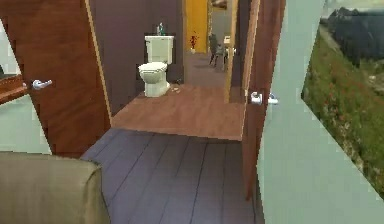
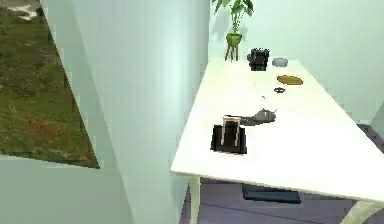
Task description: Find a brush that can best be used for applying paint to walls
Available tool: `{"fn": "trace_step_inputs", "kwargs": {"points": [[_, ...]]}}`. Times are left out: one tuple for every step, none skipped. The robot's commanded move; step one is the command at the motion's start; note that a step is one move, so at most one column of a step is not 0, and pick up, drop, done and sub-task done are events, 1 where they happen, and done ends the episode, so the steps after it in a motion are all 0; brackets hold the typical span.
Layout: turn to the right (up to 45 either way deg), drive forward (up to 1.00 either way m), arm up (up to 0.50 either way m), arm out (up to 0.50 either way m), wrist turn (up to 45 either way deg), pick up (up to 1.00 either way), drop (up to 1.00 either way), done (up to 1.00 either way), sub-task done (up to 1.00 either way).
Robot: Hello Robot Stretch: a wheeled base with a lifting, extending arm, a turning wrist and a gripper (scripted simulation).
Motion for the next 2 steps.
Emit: {"fn": "trace_step_inputs", "kwargs": {"points": [[-6.0, 0.00, 0.00, 0.00, 0.0, 0.00, 0.00, 0.00, 0.00], [0.0, 1.00, 0.00, 0.00, 0.0, 0.00, 0.00, 0.00, 0.00]]}}
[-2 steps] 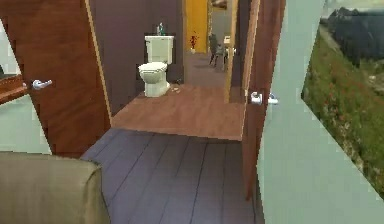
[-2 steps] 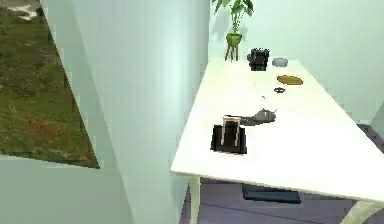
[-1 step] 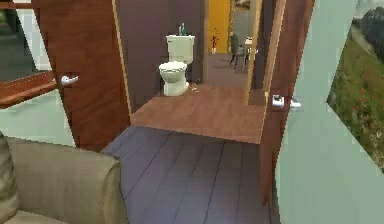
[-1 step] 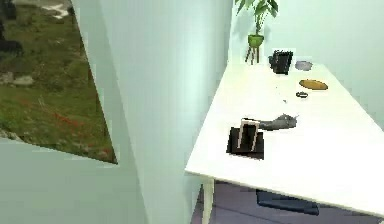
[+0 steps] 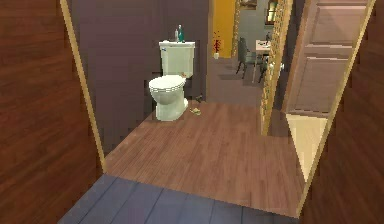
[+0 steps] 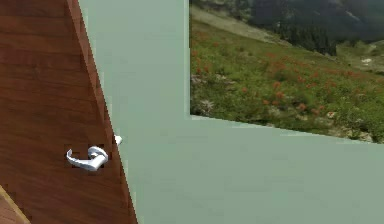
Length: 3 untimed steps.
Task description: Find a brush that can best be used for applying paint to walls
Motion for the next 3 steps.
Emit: {"fn": "trace_step_inputs", "kwargs": {"points": [[-6.0, 0.00, 0.00, 0.00, 0.0, 0.00, 0.00, 0.00, 0.00], [0.0, 0.25, 0.00, 0.00, 0.0, 0.00, 0.00, 0.00, 0.00], [15.0, 0.00, 0.00, 0.00, 0.0, 0.00, 0.00, 0.00, 0.00]]}}
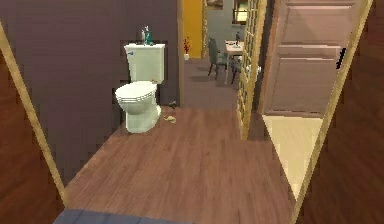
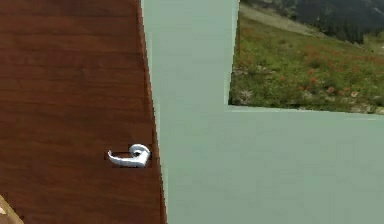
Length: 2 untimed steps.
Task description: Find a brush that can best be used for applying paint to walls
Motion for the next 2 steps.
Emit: {"fn": "trace_step_inputs", "kwargs": {"points": [[0.0, 1.00, 0.00, 0.00, 0.0, 0.00, 0.00, 0.00, 0.00], [0.0, 1.00, 0.00, 0.00, 0.0, 0.00, 0.00, 0.00, 0.00]]}}
